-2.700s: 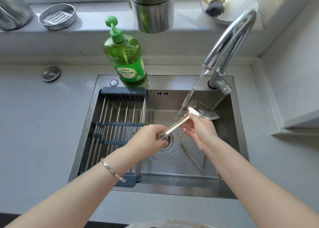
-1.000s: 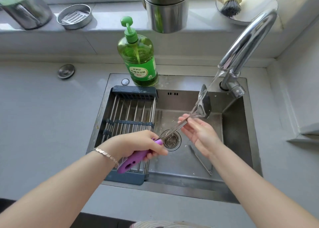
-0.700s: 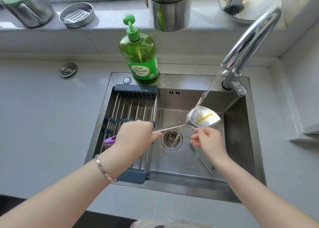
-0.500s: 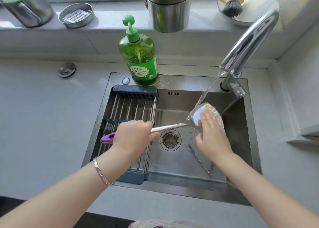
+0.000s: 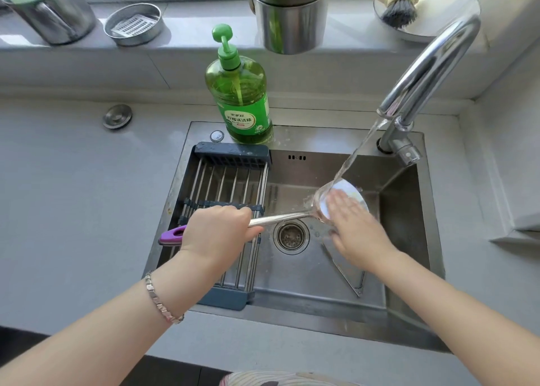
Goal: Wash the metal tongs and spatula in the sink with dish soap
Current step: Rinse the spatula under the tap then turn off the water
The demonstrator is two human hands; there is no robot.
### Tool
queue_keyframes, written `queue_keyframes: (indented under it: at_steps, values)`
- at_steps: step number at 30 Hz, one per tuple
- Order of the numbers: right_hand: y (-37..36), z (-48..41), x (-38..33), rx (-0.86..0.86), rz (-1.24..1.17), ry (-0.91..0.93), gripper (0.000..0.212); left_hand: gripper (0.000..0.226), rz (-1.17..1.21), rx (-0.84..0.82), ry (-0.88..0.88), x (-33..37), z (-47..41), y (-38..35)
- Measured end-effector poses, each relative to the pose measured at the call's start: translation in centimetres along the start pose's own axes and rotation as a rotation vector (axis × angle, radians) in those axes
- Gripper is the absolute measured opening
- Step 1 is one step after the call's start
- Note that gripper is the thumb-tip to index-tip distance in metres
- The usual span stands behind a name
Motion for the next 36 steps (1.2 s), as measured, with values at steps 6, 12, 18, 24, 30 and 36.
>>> queue_keyframes:
  at_steps: [6, 12, 18, 24, 30, 36]
  values:
    - [-0.9, 0.8, -1.2, -0.061, -0.02, 0.059, 0.065, 0.038, -0.037, -0.098, 0.021, 0.3, 0.0, -1.0]
    - [0.2, -0.5, -0.6, -0.025, -0.031, 0.031, 0.071, 0.04, -0.049, -0.115, 0.022, 0.3, -0.1, -0.6]
    - [1.3, -2.4, -1.7, -0.036, 0.024, 0.258, 0.068, 0.052, -0.065, 0.029, -0.049, -0.9, 0.2, 0.7]
    - [2.4, -4.9, 2.0, -0.018, 0.222, -0.078, 0.103, 0.046, -0.046, 0.097, 0.009, -1.4, -0.1, -0.1]
    - [2.2, -2.1, 6.4, -0.168, -1.244, -0.581, 0.066, 0.04, 0.151, 0.224, 0.105, -0.8, -1.6, -2.9]
    - [1.7, -0.2, 2.5, -0.385, -2.272, -0.678, 0.035, 0.035, 0.482, 0.209, 0.185, 3.3, -5.0, -5.2]
Point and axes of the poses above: each hand's wrist, its own z-axis away from the middle knuckle, its own y-axis out of the back of the hand, x = y × z, the point moved 6 cm from there along -z, towards the middle knuckle, and after that the axes turned 13 degrees about -y, right-handed, at the moved point
